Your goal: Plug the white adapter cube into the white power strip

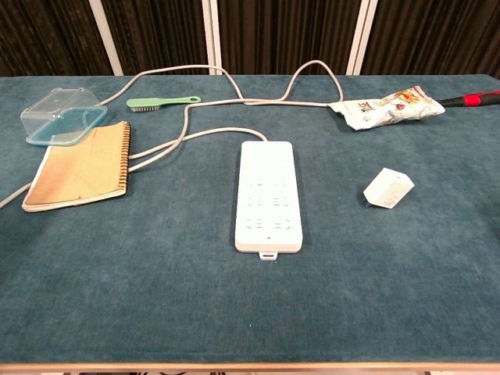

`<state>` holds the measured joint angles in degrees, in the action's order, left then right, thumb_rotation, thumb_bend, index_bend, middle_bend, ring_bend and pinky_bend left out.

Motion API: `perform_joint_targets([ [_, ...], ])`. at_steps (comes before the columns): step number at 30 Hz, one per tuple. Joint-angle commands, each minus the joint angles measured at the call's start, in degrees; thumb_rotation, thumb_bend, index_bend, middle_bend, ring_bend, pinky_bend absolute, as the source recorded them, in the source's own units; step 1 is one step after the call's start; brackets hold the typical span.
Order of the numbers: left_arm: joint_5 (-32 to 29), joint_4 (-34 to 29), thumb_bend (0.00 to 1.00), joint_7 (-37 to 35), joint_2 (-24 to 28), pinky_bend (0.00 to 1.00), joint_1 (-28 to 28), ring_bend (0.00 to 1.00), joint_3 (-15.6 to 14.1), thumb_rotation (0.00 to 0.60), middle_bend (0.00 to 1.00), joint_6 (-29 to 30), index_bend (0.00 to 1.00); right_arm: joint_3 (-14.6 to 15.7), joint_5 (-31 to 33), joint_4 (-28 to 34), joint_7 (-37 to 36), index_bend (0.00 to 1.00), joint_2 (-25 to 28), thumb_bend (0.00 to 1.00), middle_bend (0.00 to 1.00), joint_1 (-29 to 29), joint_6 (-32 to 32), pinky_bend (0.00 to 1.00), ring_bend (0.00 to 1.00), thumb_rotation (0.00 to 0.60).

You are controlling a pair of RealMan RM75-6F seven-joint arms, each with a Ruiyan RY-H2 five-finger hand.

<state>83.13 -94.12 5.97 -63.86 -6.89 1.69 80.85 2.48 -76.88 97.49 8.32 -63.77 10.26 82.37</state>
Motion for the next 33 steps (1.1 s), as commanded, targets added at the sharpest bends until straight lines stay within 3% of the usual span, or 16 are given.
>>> perform_joint_targets([
  [1,0.03,0.08,0.0,0.03,-0.05,0.0,0.0,0.0,0.0,0.6,0.0,0.04,0.0,-0.41,-0.47,0.01,0.05,0.0,-0.05,0.36,0.0,-0.36,0.19,0.0,0.0,0.6],
  [8,0.41,0.12,0.0,-0.19,-0.04,0.0,0.1,0.0,-0.06,0.6,0.0,0.41,0.0,-1.43,-0.75,1.2,-0.48,0.0,0.43,0.36,0.0,-0.78,-0.15,0.0,0.0,0.6],
  [13,0.37,0.24,0.0,-0.45,-0.2,0.0,0.12,0.0,0.05,0.6,0.0,0.56,0.0,-2.98,0.18,6.13,-0.23,0.0,1.78,0.36,0.0,0.05,-1.77,0.0,0.0,0.6],
  [19,0.33,0.41,0.0,-1.0,-0.29,0.0,-0.07,0.0,0.12,0.6,0.0,0.24,0.0,-7.93,5.66,14.39,5.73,0.0,2.0,0.36,0.0,5.84,-7.99,0.0,0.0,0.6],
  [23,-0.02,0.57,0.0,-1.52,-0.35,0.0,-0.33,0.0,0.19,0.6,0.0,-0.42,0.0,-11.57,11.53,16.51,11.16,0.0,-0.1,0.36,0.0,10.84,-12.32,0.0,0.0,0.6],
  [27,-0.1,0.49,0.0,-2.03,-0.32,0.0,-0.82,0.0,0.21,0.6,0.0,-1.35,0.0,-15.17,23.75,15.77,17.67,0.02,-3.66,0.36,0.01,18.12,-18.97,0.0,0.0,0.6],
  [30,0.15,0.34,0.0,-2.94,-0.31,0.0,-0.89,0.0,0.28,0.6,0.0,-1.22,0.0,-16.11,32.47,11.51,20.79,0.11,-8.42,0.36,0.1,23.37,-23.31,0.0,0.0,0.6],
  [33,0.36,0.59,0.0,-3.54,-0.26,0.0,-0.84,0.0,0.18,0.6,0.0,-1.12,0.0,-16.32,37.58,7.5,22.88,0.17,-12.71,0.36,0.18,26.55,-23.68,0.0,0.0,0.6],
])
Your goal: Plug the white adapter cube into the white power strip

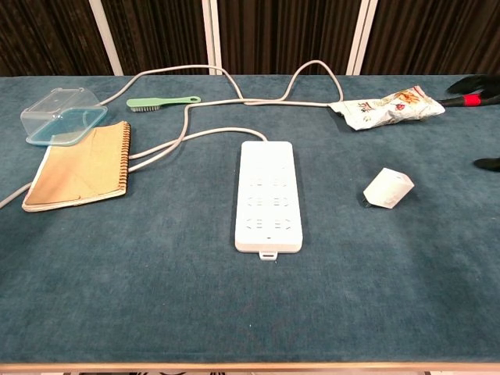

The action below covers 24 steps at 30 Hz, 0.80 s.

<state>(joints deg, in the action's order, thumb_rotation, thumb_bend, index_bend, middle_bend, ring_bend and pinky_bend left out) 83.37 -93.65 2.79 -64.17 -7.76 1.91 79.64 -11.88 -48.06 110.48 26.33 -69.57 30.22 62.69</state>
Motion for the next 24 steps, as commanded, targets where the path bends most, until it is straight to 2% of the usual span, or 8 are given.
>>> perform_joint_targets([
  [1,0.1,0.13,0.0,-0.41,0.05,0.0,0.03,0.0,-0.04,0.6,0.0,0.08,0.0,-1.94,9.29,-5.96,5.08,0.19,-7.5,0.36,0.2,6.93,-3.82,0.0,0.0,0.6],
  [9,-0.4,0.0,0.0,-0.93,0.32,0.0,0.06,0.0,-0.03,0.6,0.0,-0.19,0.0,-1.85,14.09,-12.6,5.2,0.27,-13.35,0.36,0.27,10.19,-3.88,0.0,0.01,0.6],
  [16,-0.81,-0.14,0.0,-1.15,0.52,0.0,-0.03,0.0,-0.07,0.6,0.0,-0.68,0.0,-1.6,15.25,-14.78,4.25,0.37,-14.5,0.36,0.33,10.8,-3.74,0.0,0.04,0.6],
  [24,-0.9,-0.27,0.0,-1.3,0.67,0.0,-0.1,0.0,-0.11,0.6,0.0,-0.88,0.0,-0.65,15.64,-16.13,3.13,0.4,-14.89,0.36,0.35,10.58,-3.65,0.0,0.06,0.6],
])
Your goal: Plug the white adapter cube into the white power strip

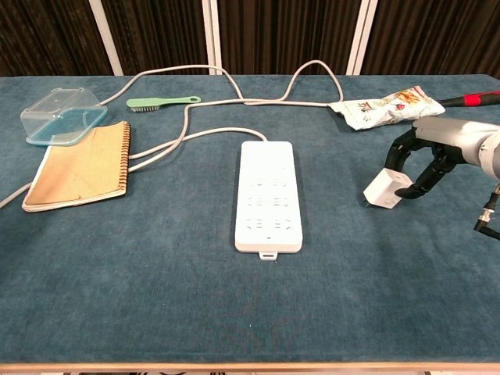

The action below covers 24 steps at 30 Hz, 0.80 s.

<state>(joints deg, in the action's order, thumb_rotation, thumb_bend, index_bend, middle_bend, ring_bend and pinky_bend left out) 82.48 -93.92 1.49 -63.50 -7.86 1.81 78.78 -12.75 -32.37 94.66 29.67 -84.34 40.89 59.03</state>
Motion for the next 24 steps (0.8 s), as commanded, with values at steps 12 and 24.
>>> perform_joint_targets([
  [12,-0.17,-0.2,0.0,-0.02,0.03,0.0,-0.03,0.0,-0.02,0.6,0.0,-0.08,0.0,1.15,-0.95,-4.29,-2.6,0.46,-2.3,0.36,0.4,-0.22,-1.05,0.0,0.09,0.6],
  [24,-0.36,-0.29,0.0,-0.21,0.09,0.0,-0.11,0.0,0.01,0.6,0.0,-0.26,0.0,-1.11,-5.48,-0.58,-4.06,0.8,-1.64,0.6,0.67,0.34,1.4,0.0,0.32,0.6],
])
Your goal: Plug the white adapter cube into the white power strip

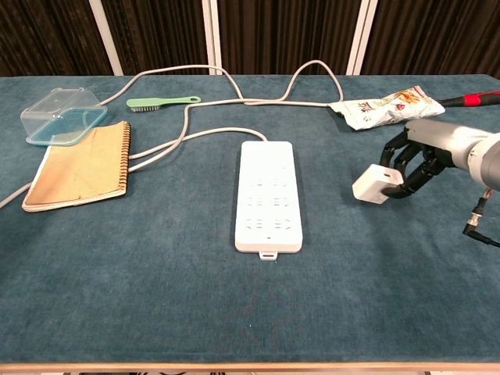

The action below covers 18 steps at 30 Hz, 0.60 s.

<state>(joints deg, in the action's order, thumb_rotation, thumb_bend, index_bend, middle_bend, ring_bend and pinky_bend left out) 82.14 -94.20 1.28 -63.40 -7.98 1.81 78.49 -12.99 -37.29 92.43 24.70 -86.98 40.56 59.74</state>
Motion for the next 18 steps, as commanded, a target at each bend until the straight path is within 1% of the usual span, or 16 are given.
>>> perform_joint_targets([
  [1,-0.02,-0.03,0.0,-0.01,0.0,0.0,0.01,0.0,0.01,0.6,0.0,0.03,0.0,-1.04,-0.4,2.1,1.36,0.8,1.31,0.61,0.67,0.9,0.82,0.0,0.33,0.6],
  [6,-0.09,-0.08,0.0,-0.11,0.02,0.0,-0.03,0.0,0.0,0.6,0.0,-0.09,0.0,-2.29,1.95,5.73,5.66,0.81,3.66,0.64,0.69,3.06,1.68,0.0,0.34,0.6],
  [10,-0.21,-0.18,0.0,-0.31,0.07,0.0,-0.09,0.0,0.0,0.6,0.0,-0.28,0.0,-3.58,5.89,8.58,10.79,0.84,4.9,0.66,0.72,6.03,3.07,0.0,0.35,0.6],
  [15,-0.48,-0.31,0.0,-0.5,0.11,0.0,-0.26,0.0,0.04,0.6,0.0,-0.73,0.0,-5.44,12.01,10.65,16.66,0.87,4.61,0.68,0.74,10.79,4.31,0.0,0.39,0.6],
  [18,-0.64,-0.43,0.0,-0.79,0.14,0.0,-0.34,0.0,0.08,0.6,0.0,-0.94,0.0,-6.04,15.13,10.81,19.9,0.87,3.23,0.68,0.75,13.77,5.51,0.0,0.41,0.6],
])
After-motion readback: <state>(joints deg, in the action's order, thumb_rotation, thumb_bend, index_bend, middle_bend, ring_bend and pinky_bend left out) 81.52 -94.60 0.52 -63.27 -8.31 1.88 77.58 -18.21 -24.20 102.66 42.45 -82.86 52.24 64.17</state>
